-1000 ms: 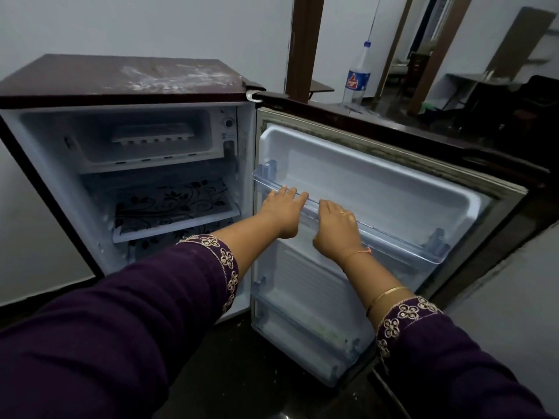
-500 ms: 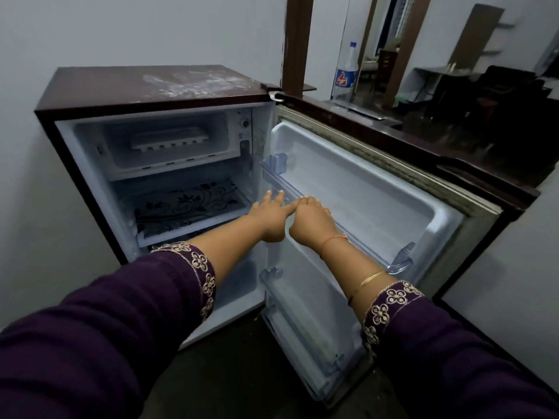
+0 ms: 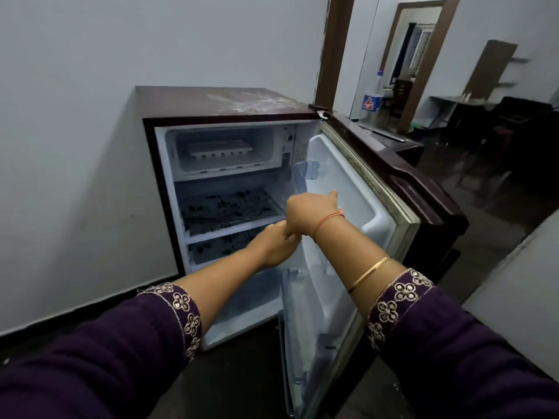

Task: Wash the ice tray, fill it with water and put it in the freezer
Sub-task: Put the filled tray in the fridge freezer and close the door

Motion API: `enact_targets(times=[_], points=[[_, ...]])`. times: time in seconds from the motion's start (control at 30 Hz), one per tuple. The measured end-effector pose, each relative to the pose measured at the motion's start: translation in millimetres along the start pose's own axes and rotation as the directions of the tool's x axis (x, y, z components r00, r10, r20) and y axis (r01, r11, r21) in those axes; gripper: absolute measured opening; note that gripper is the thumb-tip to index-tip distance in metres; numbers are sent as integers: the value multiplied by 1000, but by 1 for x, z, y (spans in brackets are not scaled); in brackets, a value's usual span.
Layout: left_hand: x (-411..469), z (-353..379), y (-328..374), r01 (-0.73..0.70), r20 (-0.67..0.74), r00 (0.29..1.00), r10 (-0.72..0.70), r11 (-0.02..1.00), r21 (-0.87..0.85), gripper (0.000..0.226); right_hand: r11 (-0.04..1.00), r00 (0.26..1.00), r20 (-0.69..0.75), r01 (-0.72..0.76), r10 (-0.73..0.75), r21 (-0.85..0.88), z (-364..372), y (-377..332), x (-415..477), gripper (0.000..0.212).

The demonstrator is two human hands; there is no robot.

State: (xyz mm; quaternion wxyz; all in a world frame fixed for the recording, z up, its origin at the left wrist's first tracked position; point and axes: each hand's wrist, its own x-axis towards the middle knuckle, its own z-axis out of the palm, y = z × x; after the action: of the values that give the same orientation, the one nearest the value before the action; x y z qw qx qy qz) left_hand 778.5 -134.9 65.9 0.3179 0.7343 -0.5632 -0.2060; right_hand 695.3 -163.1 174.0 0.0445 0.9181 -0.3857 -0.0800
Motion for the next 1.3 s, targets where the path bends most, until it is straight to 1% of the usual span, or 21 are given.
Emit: enact_targets(times=[0.07, 0.13, 0.2, 0.27, 0.33, 0.4, 0.47, 0.53, 0.6, 0.7, 0.77, 0.83, 0.9, 0.93, 0.97, 1.03, 1.13, 1.2, 1.23, 1.3], points=[[-10, -5, -10, -44, 34, 998, 45, 999, -10, 41, 1000, 999, -29, 18, -19, -7, -9, -10, -6, 12], [-18, -8, -20, -52, 69, 996, 54, 998, -24, 46, 998, 999, -35, 26, -28, -58, -20, -19, -12, 18], [-27, -9, -26, -5, 77, 997, 10, 997, -75, 60, 994, 1000, -11, 24, -26, -107, -32, -28, -18, 23], [-33, -9, -30, 32, 54, 998, -25, 991, -132, 68, 984, 1000, 16, 30, -28, -177, -44, -33, -22, 20], [-39, -13, -30, 47, 9, 999, -46, 987, -157, 60, 972, 999, 43, 37, -28, -231, -54, -37, -24, 33], [-42, -18, -31, 55, -54, 996, -66, 983, -177, 50, 971, 998, 42, 56, -47, -231, -61, -38, -24, 41], [-47, -26, -34, 74, -114, 988, -99, 975, -210, 45, 982, 996, 1, 91, -92, -163, -66, -38, -19, 36], [-48, -33, -41, 102, -152, 978, -146, 959, -263, 42, 982, 982, -26, 185, -186, -43, -73, -38, -12, 26], [-47, -40, -49, 121, -194, 963, -186, 946, -302, 45, 958, 959, -32, 283, -281, 53, -83, -38, -7, 33], [-48, -48, -54, 151, -283, 917, -281, 901, -407, 49, 894, 911, -59, 411, -408, 177, -94, -33, 0, 35], [-49, -50, -58, 141, -348, 877, -332, 870, -473, 45, 828, 877, -92, 477, -472, 295, -93, -26, 9, 36], [-49, -49, -61, 108, -419, 833, -362, 848, -519, 48, 720, 844, -194, 530, -501, 447, -84, -18, 21, 28], [-50, -46, -66, 78, -471, 794, -386, 832, -550, 50, 578, 822, -351, 567, -449, 588, -69, -17, 37, 22], [-51, -46, -68, 58, -480, 779, -404, 808, -586, 49, 525, 810, -420, 586, -409, 617, -62, -20, 45, 22], [-52, -47, -68, 34, -485, 768, -420, 782, -623, 49, 503, 795, -475, 607, -378, 616, -55, -24, 53, 22], [-53, -52, -72, 3, -516, 733, -443, 761, -649, 43, 511, 765, -548, 638, -338, 576, -47, -38, 66, 23], [-56, -60, -77, -24, -604, 667, -437, 797, -603, 28, 528, 724, -613, 671, -316, 521, -46, -57, 82, 25], [-57, -64, -81, -38, -640, 647, -414, 821, -569, 26, 539, 691, -642, 698, -332, 471, -46, -68, 93, 26], [-57, -66, -83, -27, -646, 647, -404, 835, -549, 34, 553, 667, -659, 714, -348, 430, -45, -73, 99, 28], [-56, -72, -86, -20, -655, 662, -365, 865, -502, 47, 600, 603, -696, 740, -390, 305, -44, -83, 111, 40]])
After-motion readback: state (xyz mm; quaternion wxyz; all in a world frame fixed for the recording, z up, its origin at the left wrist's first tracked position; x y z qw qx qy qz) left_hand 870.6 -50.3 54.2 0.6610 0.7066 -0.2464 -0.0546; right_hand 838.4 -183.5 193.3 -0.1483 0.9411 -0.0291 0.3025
